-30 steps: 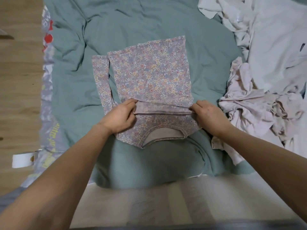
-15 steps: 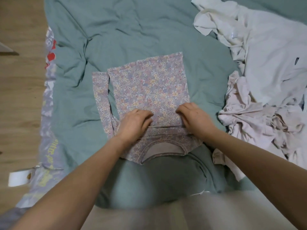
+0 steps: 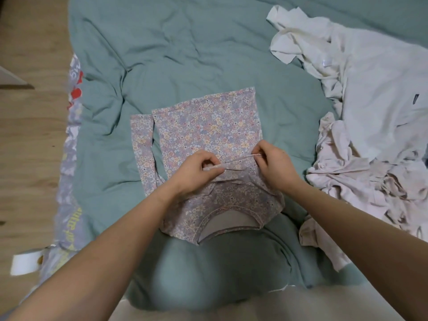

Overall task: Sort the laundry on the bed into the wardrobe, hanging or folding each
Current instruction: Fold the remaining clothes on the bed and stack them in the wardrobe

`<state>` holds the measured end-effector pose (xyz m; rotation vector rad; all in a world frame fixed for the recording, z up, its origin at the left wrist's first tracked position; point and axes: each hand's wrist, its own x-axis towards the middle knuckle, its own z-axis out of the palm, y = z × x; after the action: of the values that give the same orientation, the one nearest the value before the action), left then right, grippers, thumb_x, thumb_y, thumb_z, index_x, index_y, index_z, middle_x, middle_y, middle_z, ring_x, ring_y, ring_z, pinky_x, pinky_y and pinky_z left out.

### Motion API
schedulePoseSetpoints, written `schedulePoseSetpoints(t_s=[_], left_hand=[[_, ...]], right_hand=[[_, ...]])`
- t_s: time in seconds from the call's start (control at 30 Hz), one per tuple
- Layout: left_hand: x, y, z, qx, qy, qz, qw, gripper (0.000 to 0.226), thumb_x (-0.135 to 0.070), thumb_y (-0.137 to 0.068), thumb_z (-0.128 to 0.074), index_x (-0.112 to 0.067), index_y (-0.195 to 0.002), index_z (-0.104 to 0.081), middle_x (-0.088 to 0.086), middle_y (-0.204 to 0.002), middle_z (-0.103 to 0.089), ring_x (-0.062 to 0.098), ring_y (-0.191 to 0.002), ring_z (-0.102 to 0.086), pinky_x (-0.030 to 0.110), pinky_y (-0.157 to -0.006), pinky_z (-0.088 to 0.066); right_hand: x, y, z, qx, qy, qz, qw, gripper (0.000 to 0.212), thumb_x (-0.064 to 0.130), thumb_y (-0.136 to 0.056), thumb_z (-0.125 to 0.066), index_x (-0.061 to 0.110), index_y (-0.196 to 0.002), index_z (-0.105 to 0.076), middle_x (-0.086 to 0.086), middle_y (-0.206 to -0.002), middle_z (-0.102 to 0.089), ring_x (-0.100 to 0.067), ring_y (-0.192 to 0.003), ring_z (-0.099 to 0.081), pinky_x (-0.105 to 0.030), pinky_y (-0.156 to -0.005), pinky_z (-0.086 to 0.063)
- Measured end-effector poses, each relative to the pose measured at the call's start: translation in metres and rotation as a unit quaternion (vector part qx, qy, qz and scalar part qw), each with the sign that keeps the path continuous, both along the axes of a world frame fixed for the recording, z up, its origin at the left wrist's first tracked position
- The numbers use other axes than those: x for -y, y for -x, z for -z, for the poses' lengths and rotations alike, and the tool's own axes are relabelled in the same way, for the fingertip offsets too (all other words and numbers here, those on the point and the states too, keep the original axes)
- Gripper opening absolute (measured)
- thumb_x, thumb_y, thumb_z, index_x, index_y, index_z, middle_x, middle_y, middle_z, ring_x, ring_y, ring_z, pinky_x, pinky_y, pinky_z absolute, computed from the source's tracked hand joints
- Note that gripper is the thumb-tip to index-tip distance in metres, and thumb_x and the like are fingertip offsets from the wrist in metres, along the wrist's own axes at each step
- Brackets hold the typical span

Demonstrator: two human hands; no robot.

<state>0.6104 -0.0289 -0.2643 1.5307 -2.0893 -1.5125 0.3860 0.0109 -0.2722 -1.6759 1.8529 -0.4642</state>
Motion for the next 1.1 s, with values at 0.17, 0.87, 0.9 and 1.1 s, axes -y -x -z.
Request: schedulePoseSetpoints(t_s=[0.17, 0.87, 0.9, 1.1], left_hand=[[0.008, -0.004, 0.000, 0.006, -0.116, -0.035, 0.993, 0.017, -0.023, -0.093, -0.062, -0.016, -0.079, -0.068, -0.006, -0.054, -0.049, 0.006, -0.044, -0.041, 0.025, -0.055, -0.043], [-0.020, 0.016, -0.042, 0.008, -0.286, -0.087, 0.954, 0.031, -0.028, -0.082, -0.076, -0.003, -0.100, -0.071, 0.012, -0.111, -0.069, 0.023, -0.102, -0.065, 0.028, -0.088, -0.051], [-0.021, 0.015, -0.045, 0.002, -0.276, -0.094, 0.956, 0.026, -0.026, -0.081, -0.076, -0.003, -0.092, -0.072, 0.009, -0.100, -0.071, 0.016, -0.089, -0.068, 0.023, -0.075, -0.052], [-0.023, 0.019, -0.059, -0.024, -0.201, -0.157, 0.967, 0.026, -0.016, -0.090, -0.066, -0.011, -0.065, -0.060, -0.004, -0.052, -0.054, 0.004, -0.044, -0.050, 0.015, -0.045, -0.043]], right_hand=[[-0.004, -0.018, -0.004, -0.068, 0.090, 0.022, 0.993, 0.004, 0.012, -0.089, -0.057, 0.012, -0.089, -0.053, -0.002, -0.090, -0.052, -0.019, -0.083, -0.047, -0.032, -0.067, -0.040], [-0.067, -0.111, -0.045, 0.443, -0.238, 0.558, 0.660, 0.020, 0.010, -0.091, -0.063, 0.005, -0.072, -0.065, -0.012, -0.071, -0.063, -0.022, -0.063, -0.058, -0.038, -0.066, -0.052], [-0.071, -0.111, -0.045, 0.432, -0.227, 0.562, 0.668, 0.023, 0.009, -0.091, -0.062, 0.007, -0.068, -0.062, -0.012, -0.071, -0.063, -0.022, -0.064, -0.058, -0.037, -0.065, -0.053], [-0.083, -0.095, -0.054, 0.412, -0.202, 0.597, 0.658, 0.023, 0.012, -0.099, -0.049, 0.004, -0.078, -0.051, -0.017, -0.085, -0.058, -0.024, -0.070, -0.057, -0.033, -0.058, -0.053]])
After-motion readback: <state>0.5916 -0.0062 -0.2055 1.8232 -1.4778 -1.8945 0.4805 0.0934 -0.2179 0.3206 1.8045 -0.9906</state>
